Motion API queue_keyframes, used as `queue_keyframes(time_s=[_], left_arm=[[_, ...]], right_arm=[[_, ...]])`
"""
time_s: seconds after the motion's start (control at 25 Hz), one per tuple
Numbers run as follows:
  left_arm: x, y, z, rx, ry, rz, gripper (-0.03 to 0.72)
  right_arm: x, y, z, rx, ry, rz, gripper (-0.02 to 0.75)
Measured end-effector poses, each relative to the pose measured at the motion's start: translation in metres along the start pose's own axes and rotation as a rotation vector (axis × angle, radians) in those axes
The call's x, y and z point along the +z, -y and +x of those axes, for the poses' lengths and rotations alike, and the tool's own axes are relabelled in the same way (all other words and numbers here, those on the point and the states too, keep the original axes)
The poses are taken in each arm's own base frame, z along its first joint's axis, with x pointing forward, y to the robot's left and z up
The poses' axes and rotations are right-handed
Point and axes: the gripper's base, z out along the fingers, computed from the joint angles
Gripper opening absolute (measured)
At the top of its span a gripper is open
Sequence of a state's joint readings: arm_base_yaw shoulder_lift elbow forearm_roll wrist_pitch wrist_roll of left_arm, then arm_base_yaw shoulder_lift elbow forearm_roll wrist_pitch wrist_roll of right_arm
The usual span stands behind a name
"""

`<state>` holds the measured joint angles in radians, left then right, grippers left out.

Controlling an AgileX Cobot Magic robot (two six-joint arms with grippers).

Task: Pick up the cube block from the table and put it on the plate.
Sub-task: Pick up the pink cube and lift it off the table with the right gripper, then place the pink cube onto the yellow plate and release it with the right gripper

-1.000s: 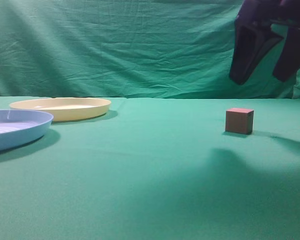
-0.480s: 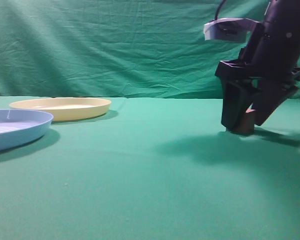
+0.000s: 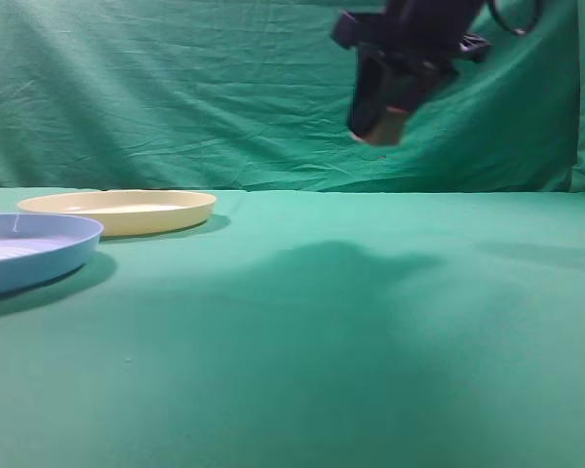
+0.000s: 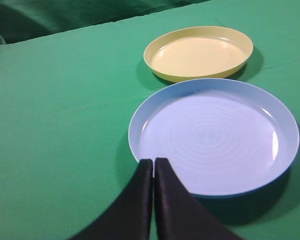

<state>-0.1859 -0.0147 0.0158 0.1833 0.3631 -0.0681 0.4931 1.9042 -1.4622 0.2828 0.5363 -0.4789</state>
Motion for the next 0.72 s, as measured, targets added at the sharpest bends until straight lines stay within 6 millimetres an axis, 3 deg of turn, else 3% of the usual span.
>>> queue_keyframes(time_s=[0.12,0.24,0.48,0.64,0.72], left_arm=[[0.0,0.0,0.0,0.0,0.0,0.0,0.0],[0.0,0.0,0.0,0.0,0.0,0.0,0.0],[0.0,0.0,0.0,0.0,0.0,0.0,0.0],[0.0,0.0,0.0,0.0,0.0,0.0,0.0],[0.0,0.0,0.0,0.0,0.0,0.0,0.0]], right_arm=[[0.017,-0.028,-0.04,-0.071,0.091,-0.037,0.23],[0.051,-0.055,-0.062,-0.119,0.129,-0.078,0.23],[0.127,-0.084,-0.063,-0.147,0.148,-0.116,0.23],[0.152,-0.093,-0.058,-0.103,0.186,-0.129,0.23],[0.155,-0.096,-0.057,-0.107,0.196,-0.129,0.347]])
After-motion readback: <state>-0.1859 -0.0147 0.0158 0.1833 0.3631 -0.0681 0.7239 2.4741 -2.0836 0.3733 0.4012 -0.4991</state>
